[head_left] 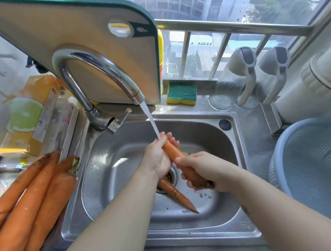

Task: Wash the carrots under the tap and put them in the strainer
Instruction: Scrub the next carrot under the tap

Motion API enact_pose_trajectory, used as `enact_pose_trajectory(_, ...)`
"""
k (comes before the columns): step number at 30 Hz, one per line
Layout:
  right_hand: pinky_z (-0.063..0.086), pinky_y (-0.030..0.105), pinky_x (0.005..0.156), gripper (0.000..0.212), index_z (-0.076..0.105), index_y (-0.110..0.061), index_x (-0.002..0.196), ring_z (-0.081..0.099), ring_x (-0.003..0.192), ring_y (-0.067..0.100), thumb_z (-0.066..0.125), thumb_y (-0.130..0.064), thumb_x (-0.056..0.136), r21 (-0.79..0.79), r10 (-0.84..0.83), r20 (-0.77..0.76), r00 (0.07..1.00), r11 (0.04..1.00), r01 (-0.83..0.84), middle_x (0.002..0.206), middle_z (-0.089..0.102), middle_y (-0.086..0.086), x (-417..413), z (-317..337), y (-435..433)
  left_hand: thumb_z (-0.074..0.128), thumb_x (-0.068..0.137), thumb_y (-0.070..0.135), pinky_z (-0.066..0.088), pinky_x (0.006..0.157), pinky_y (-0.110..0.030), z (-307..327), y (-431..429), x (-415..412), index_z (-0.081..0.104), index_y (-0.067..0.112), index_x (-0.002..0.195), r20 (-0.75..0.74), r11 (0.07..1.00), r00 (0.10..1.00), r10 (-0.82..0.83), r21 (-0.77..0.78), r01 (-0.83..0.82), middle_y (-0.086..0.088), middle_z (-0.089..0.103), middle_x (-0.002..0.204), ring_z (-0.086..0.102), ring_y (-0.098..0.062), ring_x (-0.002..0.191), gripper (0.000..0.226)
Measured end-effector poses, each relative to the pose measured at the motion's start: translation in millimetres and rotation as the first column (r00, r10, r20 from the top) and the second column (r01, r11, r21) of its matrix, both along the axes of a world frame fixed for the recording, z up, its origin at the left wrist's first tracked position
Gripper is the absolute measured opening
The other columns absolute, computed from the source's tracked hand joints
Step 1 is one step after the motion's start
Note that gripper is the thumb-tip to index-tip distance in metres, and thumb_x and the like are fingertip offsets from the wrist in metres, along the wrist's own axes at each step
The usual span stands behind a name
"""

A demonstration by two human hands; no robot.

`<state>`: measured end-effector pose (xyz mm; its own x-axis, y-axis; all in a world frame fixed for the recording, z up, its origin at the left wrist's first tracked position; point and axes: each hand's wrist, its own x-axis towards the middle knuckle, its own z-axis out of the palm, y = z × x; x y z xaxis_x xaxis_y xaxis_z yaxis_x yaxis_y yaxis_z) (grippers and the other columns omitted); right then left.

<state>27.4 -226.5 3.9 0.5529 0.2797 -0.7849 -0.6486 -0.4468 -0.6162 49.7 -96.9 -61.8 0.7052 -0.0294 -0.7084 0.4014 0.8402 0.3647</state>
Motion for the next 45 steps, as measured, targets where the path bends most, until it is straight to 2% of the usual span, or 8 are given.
enact_pose_trajectory(5,0.040,0.027,0.052,0.018,0.052,-0.012,0.080,0.057,0.065,0.022,0.052,-0.028,0.088,-0.430,0.447,0.332,0.831,0.856,-0.289,0.073,0.059,0.004,-10.9,-1.8,24.6,0.036,0.103,0.019,0.034,0.040,-0.019,11.0,-1.4,12.3,0.041,0.011,0.075,-0.121,0.897,0.988,-0.093,0.420,0.136,0.000,0.036,0.059,0.034,-0.006,0.036,0.029)
enact_pose_trajectory(10,0.037,0.031,0.065,0.021,0.040,-0.016,0.089,0.059,0.088,0.030,0.050,-0.033,0.091,-0.692,0.672,0.427,0.604,0.674,-0.260,0.094,0.060,0.008,-14.9,1.0,25.4,0.028,0.097,0.016,0.027,0.041,-0.014,14.3,16.7,28.7,0.034,0.014,0.062,-0.311,0.970,0.942,-0.125,0.161,0.181,0.001,0.033,0.037,0.029,-0.011,0.028,0.035)
enact_pose_trajectory(16,0.045,0.027,0.050,0.025,0.062,-0.010,0.081,0.058,0.059,0.020,0.057,-0.034,0.087,-0.328,0.334,0.314,0.889,0.917,-0.228,0.077,0.067,0.010,12.2,1.4,9.8,0.042,0.101,0.014,0.041,0.038,-0.012,13.2,7.3,22.2,0.047,0.008,0.072,-0.108,0.985,0.983,0.149,0.102,-0.139,-0.001,0.050,0.050,0.046,-0.007,0.033,0.030)
enact_pose_trajectory(22,0.045,0.031,0.055,0.029,0.065,-0.007,0.086,0.058,0.062,0.025,0.055,-0.034,0.088,-0.201,0.219,0.129,0.967,0.961,-0.191,0.078,0.063,0.012,18.6,-4.9,17.5,0.045,0.101,0.021,0.049,0.054,-0.029,10.3,-4.8,3.4,0.048,0.008,0.080,-0.132,0.976,0.988,-0.080,0.191,0.105,-0.004,0.049,0.063,0.052,-0.014,0.053,0.024)
enact_pose_trajectory(29,0.036,0.029,0.063,0.008,0.045,-0.015,0.094,0.052,0.076,0.026,0.048,-0.021,0.089,-0.791,0.804,0.443,0.396,0.559,-0.250,0.094,0.061,0.004,5.2,6.4,35.8,0.043,0.094,0.000,0.050,0.080,-0.036,6.4,17.0,27.7,0.049,0.007,0.128,-0.313,0.775,0.950,0.000,0.600,0.197,-0.019,0.058,0.118,0.059,-0.028,0.087,0.036)
enact_pose_trajectory(38,0.059,0.030,0.070,0.041,0.067,-0.020,0.091,0.070,0.077,0.014,0.088,-0.035,0.059,-0.049,-0.234,0.576,0.783,0.946,0.319,0.085,0.071,0.001,43.0,-14.5,8.4,0.036,0.102,0.015,0.053,0.068,-0.036,5.4,51.6,6.6,0.050,0.001,0.100,-0.297,0.858,0.955,0.026,0.497,0.132,-0.017,0.059,0.088,0.060,-0.024,0.072,0.020)
enact_pose_trajectory(40,0.060,0.033,0.073,0.042,0.063,-0.015,0.094,0.071,0.080,0.019,0.087,-0.031,0.063,0.066,-0.425,0.476,0.770,0.890,0.451,0.091,0.070,0.007,47.3,-24.8,10.1,0.035,0.103,0.022,0.054,0.067,-0.034,7.1,55.1,-5.3,0.056,0.004,0.089,-0.280,0.737,0.951,-0.135,0.613,0.285,-0.014,0.062,0.082,0.062,-0.022,0.071,0.031)
enact_pose_trajectory(45,0.057,0.042,0.084,0.021,0.061,-0.009,0.091,0.069,0.086,0.026,0.076,-0.019,0.080,0.265,-0.722,0.190,0.665,0.690,0.673,0.090,0.067,0.011,53.1,-43.5,38.2,0.027,0.102,0.040,0.035,0.057,-0.031,12.6,60.2,-29.3,0.049,0.016,0.068,-0.432,-0.208,0.675,-0.598,0.897,0.389,-0.001,0.055,0.071,0.051,-0.020,0.065,0.047)
